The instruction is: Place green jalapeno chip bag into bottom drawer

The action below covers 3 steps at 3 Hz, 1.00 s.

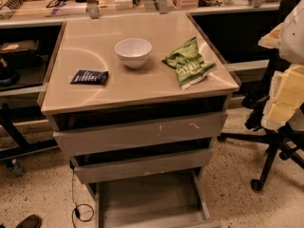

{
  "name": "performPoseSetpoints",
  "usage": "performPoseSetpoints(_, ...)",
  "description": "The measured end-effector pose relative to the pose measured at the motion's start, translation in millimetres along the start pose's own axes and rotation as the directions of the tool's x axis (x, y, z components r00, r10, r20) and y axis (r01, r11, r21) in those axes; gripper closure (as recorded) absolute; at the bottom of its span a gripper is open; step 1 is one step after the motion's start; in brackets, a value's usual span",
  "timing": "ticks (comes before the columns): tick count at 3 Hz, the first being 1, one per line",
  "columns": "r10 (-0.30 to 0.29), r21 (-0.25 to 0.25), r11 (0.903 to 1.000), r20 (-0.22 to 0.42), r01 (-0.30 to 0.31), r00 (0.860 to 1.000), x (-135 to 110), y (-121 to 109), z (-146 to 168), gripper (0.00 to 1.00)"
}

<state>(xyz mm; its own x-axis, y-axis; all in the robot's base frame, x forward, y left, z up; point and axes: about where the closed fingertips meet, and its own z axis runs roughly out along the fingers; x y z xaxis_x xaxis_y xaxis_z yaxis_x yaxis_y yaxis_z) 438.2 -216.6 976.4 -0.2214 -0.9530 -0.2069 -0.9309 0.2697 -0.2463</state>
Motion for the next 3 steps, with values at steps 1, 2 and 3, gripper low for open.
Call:
performPoseSetpoints(1, -0.001, 0.002, 1.0000, 0.000, 0.001, 1.000, -0.4, -0.5, -0.3, 0.00)
performPoseSetpoints(2, -0.029, 0.023, 0.9993, -0.005, 0.029, 1.000, -9.8, -26.4, 6.9, 0.00)
performPoseSetpoints(3, -0.088, 0.032, 0.9956, -0.025, 0.089, 0.996, -24.7, -67.9, 25.0, 0.00)
